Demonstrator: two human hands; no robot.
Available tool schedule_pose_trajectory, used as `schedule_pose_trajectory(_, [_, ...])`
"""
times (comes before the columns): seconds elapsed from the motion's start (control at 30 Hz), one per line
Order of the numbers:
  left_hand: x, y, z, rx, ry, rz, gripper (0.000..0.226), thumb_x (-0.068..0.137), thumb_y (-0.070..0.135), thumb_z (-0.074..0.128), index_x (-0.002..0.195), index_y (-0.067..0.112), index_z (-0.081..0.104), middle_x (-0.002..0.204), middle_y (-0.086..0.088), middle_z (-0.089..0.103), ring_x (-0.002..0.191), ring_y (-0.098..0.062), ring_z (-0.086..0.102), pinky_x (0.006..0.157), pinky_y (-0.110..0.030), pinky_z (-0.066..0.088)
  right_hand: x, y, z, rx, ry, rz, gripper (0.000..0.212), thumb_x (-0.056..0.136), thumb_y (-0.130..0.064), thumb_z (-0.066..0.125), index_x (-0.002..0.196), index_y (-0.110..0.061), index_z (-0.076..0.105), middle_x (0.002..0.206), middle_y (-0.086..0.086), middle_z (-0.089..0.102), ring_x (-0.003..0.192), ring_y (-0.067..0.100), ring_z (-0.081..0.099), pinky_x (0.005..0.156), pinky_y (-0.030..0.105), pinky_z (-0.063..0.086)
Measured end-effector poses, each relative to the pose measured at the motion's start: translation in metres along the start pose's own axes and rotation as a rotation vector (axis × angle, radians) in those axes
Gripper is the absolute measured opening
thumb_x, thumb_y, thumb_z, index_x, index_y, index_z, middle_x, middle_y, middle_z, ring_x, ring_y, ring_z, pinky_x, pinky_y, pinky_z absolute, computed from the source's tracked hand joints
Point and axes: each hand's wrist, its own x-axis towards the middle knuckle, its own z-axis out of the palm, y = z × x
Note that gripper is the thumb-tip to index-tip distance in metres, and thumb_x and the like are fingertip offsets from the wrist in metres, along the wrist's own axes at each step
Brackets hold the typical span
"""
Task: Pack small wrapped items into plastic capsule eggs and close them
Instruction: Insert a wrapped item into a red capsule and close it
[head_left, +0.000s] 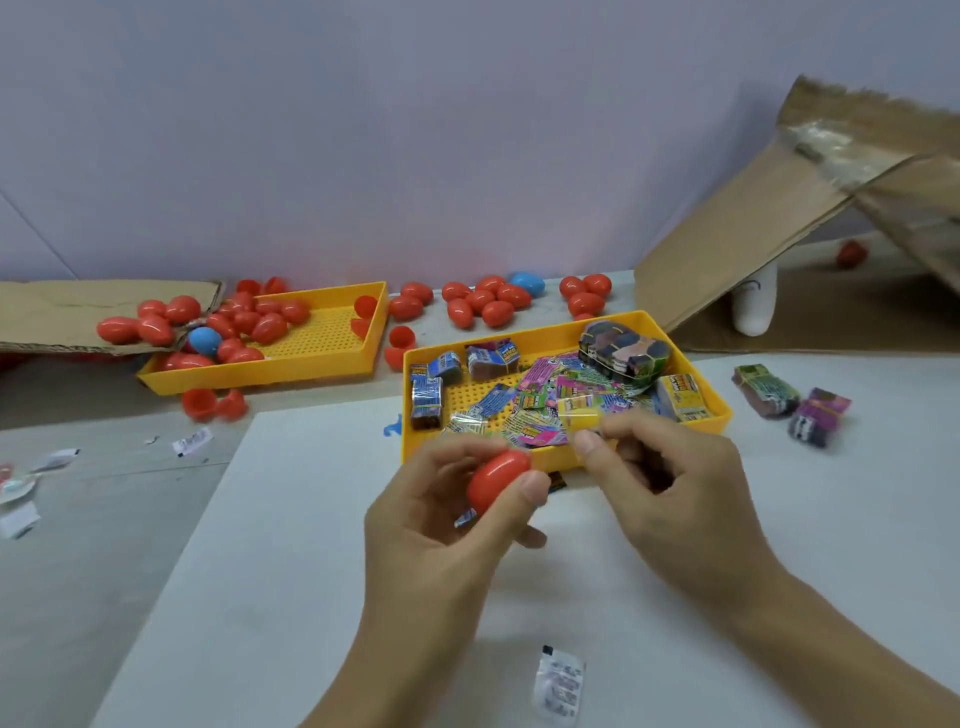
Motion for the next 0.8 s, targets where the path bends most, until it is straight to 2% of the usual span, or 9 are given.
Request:
schedule_pose_trajectory(0.1, [-0.002, -0.009, -0.006, 0.035, -0.041, -0.017, 0.028, 0.065, 0.012, 0.088, 0.086, 0.022, 0.073, 0.086, -0.008, 0.07, 0.061, -0.023, 0.067, 0.054, -0.023, 0.055, -0.005, -0.001, -0.002, -0.054, -0.276, 0.03, 0.021, 0.084, -0.028, 0.067, 0.067, -0.017, 0.062, 0.051, 0.005, 0.042, 0.047, 0.012, 0.037, 0.048, 0.02, 0.027])
schedule_pose_trajectory(0.2, [0.005, -0.013, -0.014, 0.055, -0.113, 0.02, 0.028, 0.07, 0.013, 0.088, 0.093, 0.021, 0.074, 0.093, -0.003, 0.07, 0.082, -0.018, 0.071, 0.068, -0.02, 0.055, -0.007, -0.001, -0.005, -0.173, -0.4, 0.041, 0.025, 0.083, -0.033, 0.068, 0.064, -0.018, 0.06, 0.047, -0.001, 0.04, 0.046, 0.013, 0.036, 0.047, 0.026, 0.026])
schedule_pose_trajectory(0.27, [0.01, -0.015, -0.018, 0.023, -0.12, 0.004, 0.026, 0.073, 0.022, 0.084, 0.098, 0.022, 0.076, 0.101, -0.003, 0.068, 0.095, -0.021, 0.07, 0.076, -0.025, 0.057, -0.006, -0.001, -0.007, -0.204, -0.392, 0.052, 0.024, 0.084, -0.034, 0.069, 0.065, -0.021, 0.06, 0.047, -0.004, 0.037, 0.046, 0.01, 0.035, 0.047, 0.025, 0.026])
schedule_pose_trajectory(0.37, [0.013, -0.018, -0.021, -0.046, -0.137, -0.036, 0.027, 0.08, 0.024, 0.077, 0.107, 0.029, 0.077, 0.107, 0.0, 0.066, 0.103, -0.022, 0.069, 0.079, -0.03, 0.06, -0.002, -0.005, -0.01, -0.094, -0.224, 0.088, 0.022, 0.088, -0.025, 0.073, 0.07, -0.019, 0.063, 0.053, 0.008, 0.04, 0.047, 0.008, 0.035, 0.048, 0.018, 0.028])
schedule_pose_trajectory(0.43, [0.012, -0.018, -0.018, -0.054, -0.134, -0.046, 0.043, 0.079, 0.021, 0.077, 0.119, 0.033, 0.071, 0.107, 0.002, 0.067, 0.099, -0.02, 0.071, 0.079, -0.03, 0.06, -0.002, -0.011, -0.011, 0.007, -0.131, 0.118, 0.027, 0.09, -0.036, 0.068, 0.071, -0.018, 0.065, 0.055, 0.009, 0.043, 0.047, 0.007, 0.035, 0.047, 0.015, 0.029])
schedule_pose_trajectory(0.5, [0.008, -0.02, -0.014, -0.095, -0.159, -0.012, 0.067, 0.074, 0.015, 0.083, 0.134, 0.032, 0.059, 0.107, 0.003, 0.066, 0.094, -0.017, 0.072, 0.076, -0.026, 0.059, -0.006, -0.018, -0.01, 0.106, -0.183, 0.159, 0.038, 0.092, -0.046, 0.06, 0.069, -0.017, 0.063, 0.05, 0.0, 0.043, 0.045, 0.005, 0.036, 0.045, 0.014, 0.03])
schedule_pose_trajectory(0.6, [0.003, -0.024, -0.009, -0.132, -0.22, 0.045, 0.086, 0.07, 0.005, 0.083, 0.143, 0.032, 0.046, 0.113, 0.002, 0.064, 0.097, -0.02, 0.071, 0.079, -0.026, 0.058, -0.013, -0.025, -0.005, 0.149, -0.325, 0.241, 0.049, 0.088, -0.058, 0.052, 0.062, -0.017, 0.058, 0.047, 0.004, 0.051, 0.036, 0.004, 0.039, 0.041, 0.013, 0.032])
schedule_pose_trajectory(0.7, [0.002, -0.024, -0.008, -0.108, -0.224, 0.058, 0.08, 0.07, 0.0, 0.08, 0.136, 0.032, 0.049, 0.113, 0.001, 0.064, 0.098, -0.021, 0.071, 0.082, -0.026, 0.057, -0.017, -0.026, -0.002, 0.248, -0.29, 0.351, 0.045, 0.083, -0.057, 0.065, 0.066, -0.014, 0.063, 0.046, 0.008, 0.055, 0.031, 0.01, 0.04, 0.037, 0.012, 0.03])
schedule_pose_trajectory(0.8, [0.0, -0.023, -0.008, -0.116, -0.231, 0.019, 0.054, 0.073, 0.009, 0.082, 0.121, 0.024, 0.063, 0.11, -0.003, 0.068, 0.099, -0.022, 0.071, 0.081, -0.028, 0.058, -0.017, -0.026, -0.001, 0.33, -0.209, 0.326, 0.04, 0.076, -0.052, 0.075, 0.074, -0.013, 0.066, 0.048, 0.009, 0.058, 0.031, 0.012, 0.045, 0.037, 0.013, 0.034])
